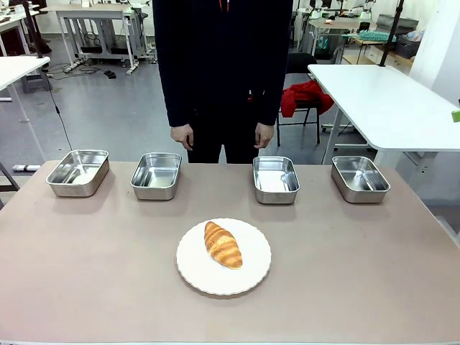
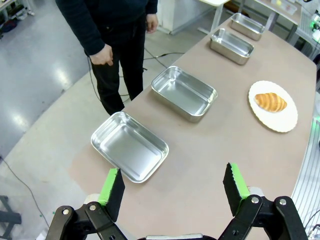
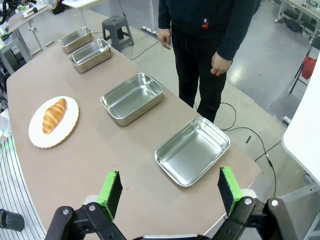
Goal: Place the bread in the container.
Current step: Place the Butter Roll into the Airtight Container indicated by the human.
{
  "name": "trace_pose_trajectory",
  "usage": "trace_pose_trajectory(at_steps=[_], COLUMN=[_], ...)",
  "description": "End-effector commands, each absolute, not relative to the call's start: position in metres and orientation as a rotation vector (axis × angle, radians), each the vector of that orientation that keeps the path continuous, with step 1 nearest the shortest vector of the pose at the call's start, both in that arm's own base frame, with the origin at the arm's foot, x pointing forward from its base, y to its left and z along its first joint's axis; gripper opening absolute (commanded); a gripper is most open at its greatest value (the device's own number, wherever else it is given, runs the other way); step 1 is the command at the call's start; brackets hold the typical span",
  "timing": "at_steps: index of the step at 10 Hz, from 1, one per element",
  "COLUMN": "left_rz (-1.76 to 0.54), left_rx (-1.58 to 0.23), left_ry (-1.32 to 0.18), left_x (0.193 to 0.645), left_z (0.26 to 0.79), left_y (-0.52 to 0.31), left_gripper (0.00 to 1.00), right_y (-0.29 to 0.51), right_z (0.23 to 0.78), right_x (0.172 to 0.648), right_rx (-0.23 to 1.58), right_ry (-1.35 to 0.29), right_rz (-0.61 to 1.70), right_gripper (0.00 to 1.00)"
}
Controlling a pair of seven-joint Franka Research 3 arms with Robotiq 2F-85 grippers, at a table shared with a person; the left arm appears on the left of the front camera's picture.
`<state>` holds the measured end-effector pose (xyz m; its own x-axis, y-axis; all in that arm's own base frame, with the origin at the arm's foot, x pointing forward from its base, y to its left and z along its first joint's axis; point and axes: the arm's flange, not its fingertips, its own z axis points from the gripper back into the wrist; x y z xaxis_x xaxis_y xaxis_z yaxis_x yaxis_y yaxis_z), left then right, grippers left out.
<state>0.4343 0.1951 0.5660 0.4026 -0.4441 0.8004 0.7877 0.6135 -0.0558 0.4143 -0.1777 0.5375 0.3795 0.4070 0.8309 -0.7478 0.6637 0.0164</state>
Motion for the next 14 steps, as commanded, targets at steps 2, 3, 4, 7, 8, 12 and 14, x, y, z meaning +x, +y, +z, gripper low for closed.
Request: trace_pose_trajectory(at_steps=[2,3,4,7,8,12,14], left_rz=[-0.825,-0.825,-0.825,-0.825,-0.825,-0.825,-0.825], left_rx=[-0.472,-0.472,-0.472,-0.472,-0.472,-0.472,-0.472], left_ry=[-0.858,-0.858,-0.858,-0.858,-0.858,-0.858,-0.858], left_x=[0.4343,0.4343,0.4343,0.4343,0.4343,0.4343,0.4343], left_z=[0.5664,0.5664,0.5664,0.5664,0.5664,0.5664,0.5664], left_y=[0.1954,0.1954,0.1954,0.1954,0.1954,0.1954,0.1954], left_gripper=[1.00,1.00,1.00,1.00,1.00,1.00,1.00], right_y=[-0.1772,-0.1772,-0.1772,-0.1772,-0.1772,-0.1772,-0.1772], right_z=[0.5388,0.5388,0.5388,0.5388,0.5388,0.5388,0.5388], right_x=[0.4138,0.4138,0.4138,0.4138,0.4138,0.4138,0.4138], right_rx=[0.428,0.428,0.428,0.428,0.428,0.428,0.428], right_ry=[-0.917,-0.917,-0.917,-0.917,-0.917,-0.917,-0.917], right_rz=[0.767,0.767,0.767,0.767,0.767,0.767,0.767], right_gripper=[1.00,1.00,1.00,1.00,1.00,1.00,1.00])
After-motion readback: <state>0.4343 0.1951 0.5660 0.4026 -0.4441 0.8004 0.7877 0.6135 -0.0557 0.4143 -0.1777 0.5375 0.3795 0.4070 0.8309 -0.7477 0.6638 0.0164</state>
